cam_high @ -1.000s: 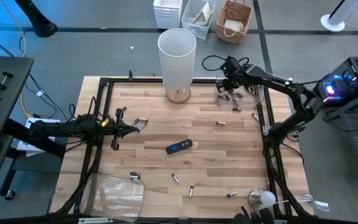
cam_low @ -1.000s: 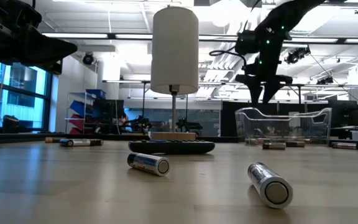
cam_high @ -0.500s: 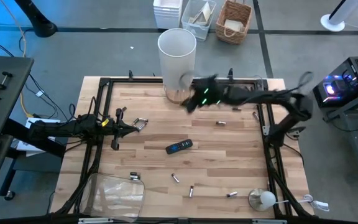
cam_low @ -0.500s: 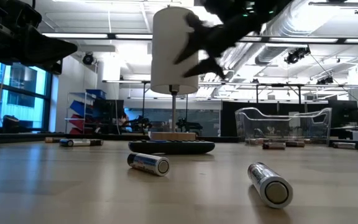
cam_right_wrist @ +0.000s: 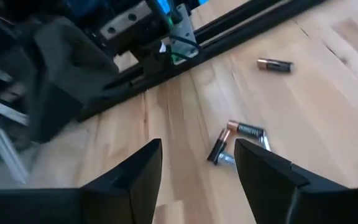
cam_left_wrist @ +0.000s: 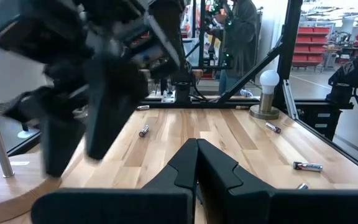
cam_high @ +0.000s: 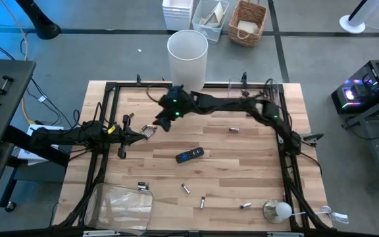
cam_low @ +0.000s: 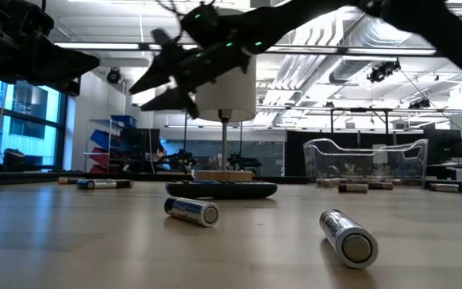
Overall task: Sort batteries
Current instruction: Put the black battery into the top transparent bin
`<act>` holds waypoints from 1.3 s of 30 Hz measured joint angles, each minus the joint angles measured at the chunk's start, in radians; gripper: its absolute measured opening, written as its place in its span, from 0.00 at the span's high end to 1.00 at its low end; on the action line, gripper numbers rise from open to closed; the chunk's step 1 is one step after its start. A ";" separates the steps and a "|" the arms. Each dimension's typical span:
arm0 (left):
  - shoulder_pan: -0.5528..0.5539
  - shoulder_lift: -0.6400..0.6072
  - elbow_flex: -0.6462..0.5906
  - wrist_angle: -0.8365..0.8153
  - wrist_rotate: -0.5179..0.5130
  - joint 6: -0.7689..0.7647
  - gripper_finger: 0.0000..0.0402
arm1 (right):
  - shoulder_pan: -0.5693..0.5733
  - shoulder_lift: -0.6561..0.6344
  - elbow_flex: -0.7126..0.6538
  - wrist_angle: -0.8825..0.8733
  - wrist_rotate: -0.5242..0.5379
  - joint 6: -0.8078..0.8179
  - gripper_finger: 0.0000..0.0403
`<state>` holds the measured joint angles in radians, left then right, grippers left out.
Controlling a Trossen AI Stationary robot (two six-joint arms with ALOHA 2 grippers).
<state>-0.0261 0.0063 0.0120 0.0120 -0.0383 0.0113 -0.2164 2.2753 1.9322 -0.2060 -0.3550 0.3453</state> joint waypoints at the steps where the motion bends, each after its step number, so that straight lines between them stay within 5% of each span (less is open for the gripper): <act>1: 0.000 0.000 0.000 0.000 0.000 0.000 1.00 | 0.001 0.034 0.049 -0.021 -0.004 -0.037 0.51; 8: 0.000 0.000 0.000 0.000 0.000 0.000 1.00 | 0.000 0.231 0.294 -0.110 -0.073 -0.078 0.51; 13: 0.000 0.000 0.000 0.000 0.000 0.000 1.00 | -0.007 0.264 0.329 -0.119 -0.114 -0.082 0.51; 23: 0.000 0.000 0.000 0.000 0.000 0.000 1.00 | -0.012 0.079 0.329 -0.605 -0.039 -0.361 0.59; 29: 0.000 0.000 0.000 0.000 0.000 0.000 1.00 | 0.057 -0.013 0.329 -0.955 0.019 -0.469 0.79; 33: 0.000 0.000 0.000 0.001 0.000 0.000 1.00 | 0.111 -0.058 0.329 -1.136 0.023 -0.469 0.97; 39: 0.000 0.000 0.000 0.010 0.000 0.000 1.00 | 0.203 -0.143 0.329 -1.195 0.051 -0.334 0.99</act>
<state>-0.0258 0.0063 0.0120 0.0217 -0.0382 0.0112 -0.0133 2.1322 2.2608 -1.4012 -0.3038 0.0112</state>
